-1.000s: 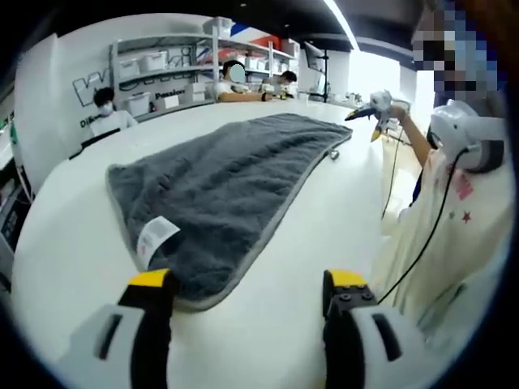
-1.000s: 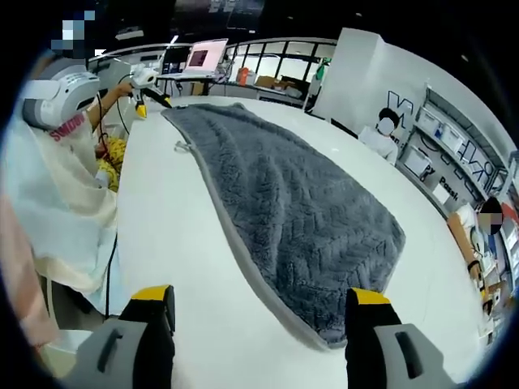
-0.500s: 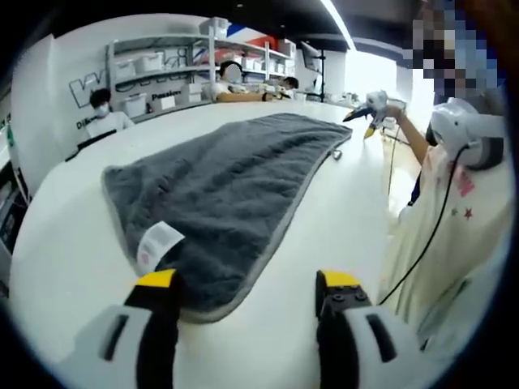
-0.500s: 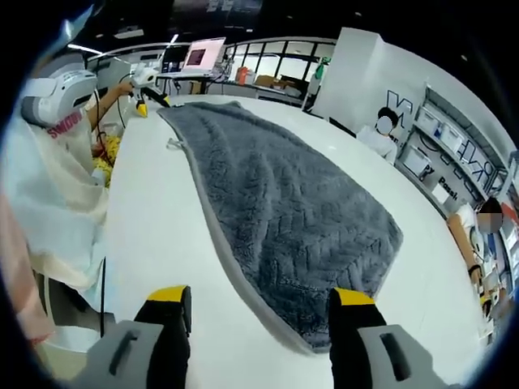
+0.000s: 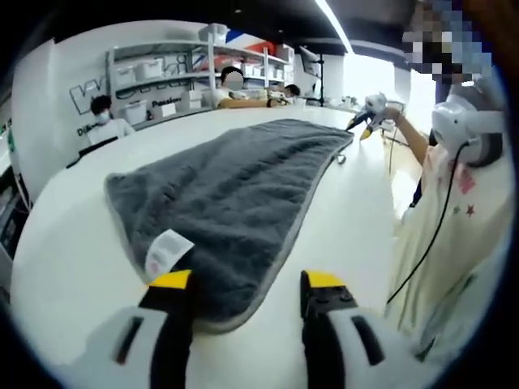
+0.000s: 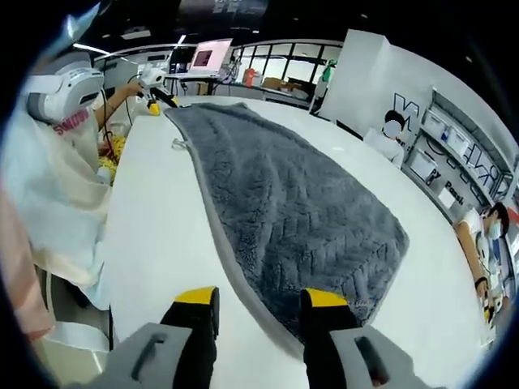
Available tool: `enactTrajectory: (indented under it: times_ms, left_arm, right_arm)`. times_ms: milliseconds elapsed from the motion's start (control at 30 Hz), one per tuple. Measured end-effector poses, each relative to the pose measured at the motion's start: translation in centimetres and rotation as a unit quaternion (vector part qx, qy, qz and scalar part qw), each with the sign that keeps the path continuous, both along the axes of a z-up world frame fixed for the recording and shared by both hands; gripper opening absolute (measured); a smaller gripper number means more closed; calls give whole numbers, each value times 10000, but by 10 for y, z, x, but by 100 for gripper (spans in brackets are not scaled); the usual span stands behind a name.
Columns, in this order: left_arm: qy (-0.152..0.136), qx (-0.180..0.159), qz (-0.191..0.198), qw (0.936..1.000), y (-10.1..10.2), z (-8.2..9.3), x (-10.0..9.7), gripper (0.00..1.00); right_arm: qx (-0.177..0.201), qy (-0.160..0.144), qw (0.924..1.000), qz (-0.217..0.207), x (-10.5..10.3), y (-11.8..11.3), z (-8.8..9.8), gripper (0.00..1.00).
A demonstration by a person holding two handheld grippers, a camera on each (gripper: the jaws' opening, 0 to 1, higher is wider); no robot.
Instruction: Fold the towel on the table until its edges align and the towel forms a compact rectangular stack.
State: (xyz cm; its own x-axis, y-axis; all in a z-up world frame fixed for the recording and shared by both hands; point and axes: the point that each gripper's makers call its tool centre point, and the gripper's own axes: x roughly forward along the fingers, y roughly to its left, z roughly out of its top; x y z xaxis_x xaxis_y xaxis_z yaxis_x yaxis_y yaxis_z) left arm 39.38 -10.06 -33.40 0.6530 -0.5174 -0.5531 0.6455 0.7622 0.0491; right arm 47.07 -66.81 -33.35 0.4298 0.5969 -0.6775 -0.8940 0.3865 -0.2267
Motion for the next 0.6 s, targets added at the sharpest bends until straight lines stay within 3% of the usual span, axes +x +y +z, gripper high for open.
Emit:
enactTrajectory:
  times_ms: [167, 600]
  left_arm:
    - [-109, 86, 14, 9999, 3, 2, 3, 37]
    - [-165, 320, 74, 9993, 7, 0, 8, 13]
  right_arm:
    - [-27, 8, 10000, -6, 0, -1, -4, 23]
    - [-96, -103, 9997, 179, -1, -1, -4, 9]
